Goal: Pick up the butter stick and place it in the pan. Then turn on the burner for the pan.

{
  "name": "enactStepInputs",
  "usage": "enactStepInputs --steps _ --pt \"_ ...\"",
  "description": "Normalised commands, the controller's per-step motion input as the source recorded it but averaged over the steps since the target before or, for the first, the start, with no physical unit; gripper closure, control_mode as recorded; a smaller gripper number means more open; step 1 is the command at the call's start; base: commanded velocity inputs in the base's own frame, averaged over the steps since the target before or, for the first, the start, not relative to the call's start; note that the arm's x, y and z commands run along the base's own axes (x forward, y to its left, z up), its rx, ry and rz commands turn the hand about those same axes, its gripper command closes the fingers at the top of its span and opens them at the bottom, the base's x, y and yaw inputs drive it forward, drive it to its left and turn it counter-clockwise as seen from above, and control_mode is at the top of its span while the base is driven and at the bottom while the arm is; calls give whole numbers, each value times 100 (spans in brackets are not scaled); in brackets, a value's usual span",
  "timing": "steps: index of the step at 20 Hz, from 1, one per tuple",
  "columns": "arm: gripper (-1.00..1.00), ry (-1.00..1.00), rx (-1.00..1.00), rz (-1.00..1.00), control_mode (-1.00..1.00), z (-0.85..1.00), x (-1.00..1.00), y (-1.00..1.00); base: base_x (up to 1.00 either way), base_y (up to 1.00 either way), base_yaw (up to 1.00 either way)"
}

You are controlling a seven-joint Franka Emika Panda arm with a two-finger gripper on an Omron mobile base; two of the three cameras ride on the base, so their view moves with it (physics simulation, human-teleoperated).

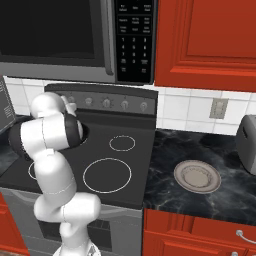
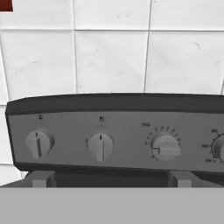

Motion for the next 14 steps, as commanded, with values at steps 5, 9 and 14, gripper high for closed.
enactStepInputs --steps 5,9,14 --pt "-100 -4 0 0 -100 -5 9 6 0 0 0" --pt "-100 -1 0 0 -100 -6 16 0 0 0 0" --pt "-100 0 1 0 -100 -16 18 2 0 0 0"
